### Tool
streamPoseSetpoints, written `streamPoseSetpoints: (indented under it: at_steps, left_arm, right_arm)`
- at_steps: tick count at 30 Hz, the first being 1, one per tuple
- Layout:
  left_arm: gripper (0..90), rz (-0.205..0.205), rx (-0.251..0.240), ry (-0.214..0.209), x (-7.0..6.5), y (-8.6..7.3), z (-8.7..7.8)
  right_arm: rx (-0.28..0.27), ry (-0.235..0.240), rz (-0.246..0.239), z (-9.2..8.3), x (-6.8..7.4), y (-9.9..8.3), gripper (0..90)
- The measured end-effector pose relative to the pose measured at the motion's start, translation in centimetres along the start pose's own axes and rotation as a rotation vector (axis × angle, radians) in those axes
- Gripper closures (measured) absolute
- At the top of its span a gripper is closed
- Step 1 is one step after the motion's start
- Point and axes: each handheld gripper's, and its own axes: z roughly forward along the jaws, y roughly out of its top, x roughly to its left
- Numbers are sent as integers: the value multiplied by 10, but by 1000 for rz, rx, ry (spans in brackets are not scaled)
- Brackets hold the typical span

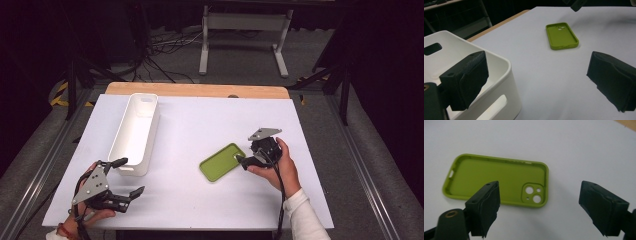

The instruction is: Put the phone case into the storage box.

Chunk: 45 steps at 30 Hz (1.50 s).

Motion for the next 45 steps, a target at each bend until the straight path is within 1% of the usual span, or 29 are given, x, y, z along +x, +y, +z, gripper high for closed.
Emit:
streamPoseSetpoints:
  at_steps: [1, 2, 3, 4, 5, 6, 7, 9, 10, 11, 13, 14, 16, 17, 18, 19, 20, 22, 23, 25, 27, 28, 31, 35, 37, 40, 42, 44, 45]
  left_arm:
    - [45, 0, 2, -1, -1, 0, 1]
    - [44, 0, 2, -1, -1, 0, 1]
    - [44, 8, 5, 1, -1, 0, 1]
    - [45, 6, 1, 6, -2, -1, 1]
    - [45, 7, 9, 0, -2, -1, 1]
    - [46, 7, 9, 0, -2, -1, 1]
    - [46, -1, 8, -4, -2, -1, 1]
    - [47, 10, 8, -2, -2, -1, 2]
    - [47, 3, 5, -6, -2, -1, 2]
    - [47, 7, 11, -8, -1, -1, 2]
    - [48, -2, 14, -12, -1, -2, 2]
    - [48, 2, 16, -11, -1, -2, 3]
    - [50, 7, 17, -14, -2, -2, 4]
    - [50, 8, 20, -13, -2, -2, 4]
    - [51, 6, 25, -16, -2, -2, 5]
    - [51, 1, 23, -18, -3, -2, 5]
    - [52, 5, 25, -19, -3, -2, 5]
    - [52, 6, 26, -20, -3, -2, 6]
    - [52, 10, 30, -21, -2, -2, 5]
    - [53, 4, 27, -21, -3, -3, 5]
    - [53, 8, 32, -25, -3, -3, 5]
    - [54, 11, 32, -26, -3, -3, 5]
    - [54, 9, 33, -26, -3, -3, 5]
    - [54, 4, 37, -35, -3, -4, 6]
    - [54, 9, 42, -37, -3, -4, 6]
    - [55, 6, 44, -41, -4, -4, 6]
    - [55, 2, 40, -41, -5, -4, 7]
    - [55, 12, 45, -43, -4, -4, 7]
    - [55, 12, 46, -45, -5, -4, 7]
  right_arm:
    - [44, 4, 29, 7, -7, 4, 187]
    - [65, 14, 42, 10, -12, 7, 187]
    - [65, 14, 42, 10, -12, 7, 187]
    - [108, 27, 63, 17, -19, 12, 212]
    - [113, 27, 70, 19, -21, 13, 220]
    - [133, 33, 74, 23, -24, 15, 236]
    - [133, 33, 74, 23, -24, 15, 236]
    - [174, 31, 71, 29, -25, 18, 246]
    - [187, 27, 67, 32, -25, 19, 254]
    - [204, 27, 61, 35, -25, 20, 254]
    - [221, 9, 55, 40, -25, 22, 262]
    - [240, 7, 51, 44, -26, 23, 277]
    - [254, 9, 50, 49, -26, 23, 294]
    - [275, -2, 41, 52, -27, 23, 332]
    - [289, 4, 32, 55, -27, 23, 372]
    - [294, 15, 32, 57, -27, 22, 406]
    - [300, 28, 31, 59, -27, 22, 470]
    - [311, 33, 23, 61, -27, 21, 554]
    - [311, 33, 23, 61, -27, 21, 554]
    - [311, 46, 24, 61, -28, 21, 654]
    - [317, 47, 25, 62, -29, 20, 723]
    - [320, 50, 23, 63, -29, 20, 741]
    - [320, 56, 22, 63, -29, 20, 751]
    - [325, 75, 15, 64, -28, 20, 837]
    - [330, 76, 13, 64, -27, 20, 850]
    - [342, 50, 0, 65, -23, 21, 847]
    - [345, 44, -4, 65, -22, 21, 846]
    - [345, 35, 2, 65, -22, 21, 838]
    - [343, 40, 3, 65, -22, 21, 861]
